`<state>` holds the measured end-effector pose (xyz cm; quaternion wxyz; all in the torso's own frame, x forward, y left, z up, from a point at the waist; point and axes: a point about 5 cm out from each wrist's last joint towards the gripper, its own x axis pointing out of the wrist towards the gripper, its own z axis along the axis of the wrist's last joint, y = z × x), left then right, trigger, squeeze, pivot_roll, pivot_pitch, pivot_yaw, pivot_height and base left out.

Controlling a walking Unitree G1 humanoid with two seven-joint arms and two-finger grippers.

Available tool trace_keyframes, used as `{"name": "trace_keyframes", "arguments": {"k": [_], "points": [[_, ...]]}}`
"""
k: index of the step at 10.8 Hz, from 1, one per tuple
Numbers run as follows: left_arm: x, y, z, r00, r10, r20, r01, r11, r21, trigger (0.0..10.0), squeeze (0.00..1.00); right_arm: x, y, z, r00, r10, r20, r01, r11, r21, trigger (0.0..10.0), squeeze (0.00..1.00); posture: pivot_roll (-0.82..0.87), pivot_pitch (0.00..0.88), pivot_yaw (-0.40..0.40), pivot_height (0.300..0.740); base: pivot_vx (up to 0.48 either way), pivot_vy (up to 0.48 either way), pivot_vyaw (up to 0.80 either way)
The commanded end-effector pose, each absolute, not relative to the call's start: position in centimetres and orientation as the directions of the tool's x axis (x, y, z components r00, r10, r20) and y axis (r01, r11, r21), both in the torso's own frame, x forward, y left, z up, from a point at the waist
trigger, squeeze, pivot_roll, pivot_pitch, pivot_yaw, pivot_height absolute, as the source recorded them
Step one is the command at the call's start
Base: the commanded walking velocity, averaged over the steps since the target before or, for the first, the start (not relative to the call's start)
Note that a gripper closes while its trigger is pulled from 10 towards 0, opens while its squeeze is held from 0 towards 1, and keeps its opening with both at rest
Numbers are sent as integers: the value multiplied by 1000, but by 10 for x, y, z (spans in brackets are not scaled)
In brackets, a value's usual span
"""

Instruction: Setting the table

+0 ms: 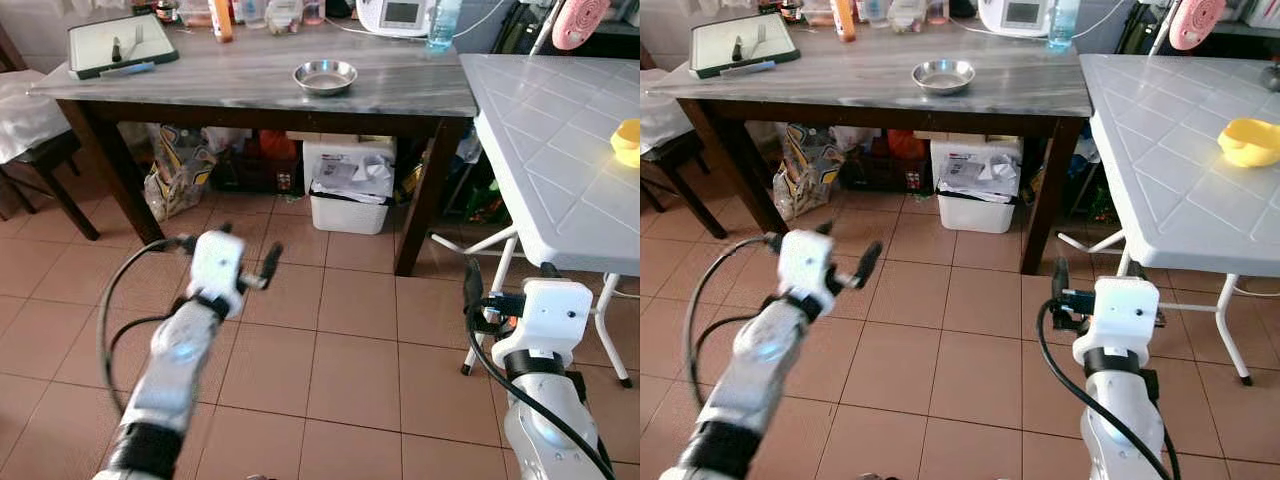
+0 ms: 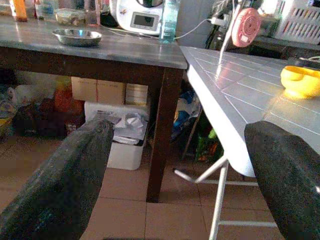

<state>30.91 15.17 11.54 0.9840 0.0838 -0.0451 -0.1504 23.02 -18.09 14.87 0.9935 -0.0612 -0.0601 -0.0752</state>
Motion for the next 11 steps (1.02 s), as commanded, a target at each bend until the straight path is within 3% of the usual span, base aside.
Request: {"name": "trace_keyframes", "arguments": {"k": [1,5,11], "points": [[307,150,117,948,-311,62,296,938,178,10000,0,231,-178,150,983,-121,137,138,984,-116,10000,0,-22,102,27,740,0,0,0],[310,136,123,933,-352,71,336,926,173,10000,0,230,-179,149,982,-131,137,147,982,-117,10000,0,-34,93,37,740,0,0,0],[312,133,123,932,-358,57,344,924,168,10000,0,230,-179,147,981,-146,128,160,980,-115,10000,0,-42,112,43,740,0,-333,0]]}}
